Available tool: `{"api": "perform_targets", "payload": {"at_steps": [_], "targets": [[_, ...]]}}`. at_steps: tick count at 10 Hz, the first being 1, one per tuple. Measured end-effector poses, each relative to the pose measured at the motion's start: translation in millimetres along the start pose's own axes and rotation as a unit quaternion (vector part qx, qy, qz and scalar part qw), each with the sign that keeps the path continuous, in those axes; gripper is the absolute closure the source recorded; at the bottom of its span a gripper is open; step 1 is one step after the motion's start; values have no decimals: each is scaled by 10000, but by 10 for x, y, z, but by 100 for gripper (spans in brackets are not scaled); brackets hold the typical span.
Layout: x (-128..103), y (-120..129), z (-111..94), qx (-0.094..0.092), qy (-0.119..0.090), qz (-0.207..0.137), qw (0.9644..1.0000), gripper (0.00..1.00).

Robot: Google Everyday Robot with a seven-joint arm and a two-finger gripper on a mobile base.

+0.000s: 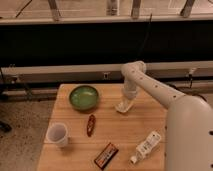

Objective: Wipe the white sponge on the table

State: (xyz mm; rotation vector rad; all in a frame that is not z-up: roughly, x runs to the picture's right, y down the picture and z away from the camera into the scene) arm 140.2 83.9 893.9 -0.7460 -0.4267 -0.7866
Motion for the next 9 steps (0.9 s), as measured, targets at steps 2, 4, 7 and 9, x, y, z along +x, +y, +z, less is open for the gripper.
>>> {"api": "perform_targets", "payload": {"at_steps": [2, 4, 7, 9], "targets": [[138, -4, 14, 114, -109, 238, 9996, 46], [266, 59, -8, 255, -181, 470, 9984, 26], [268, 210, -7, 161, -165, 431, 9988, 26], [109, 364, 41, 126, -153, 402, 9990, 46]]}}
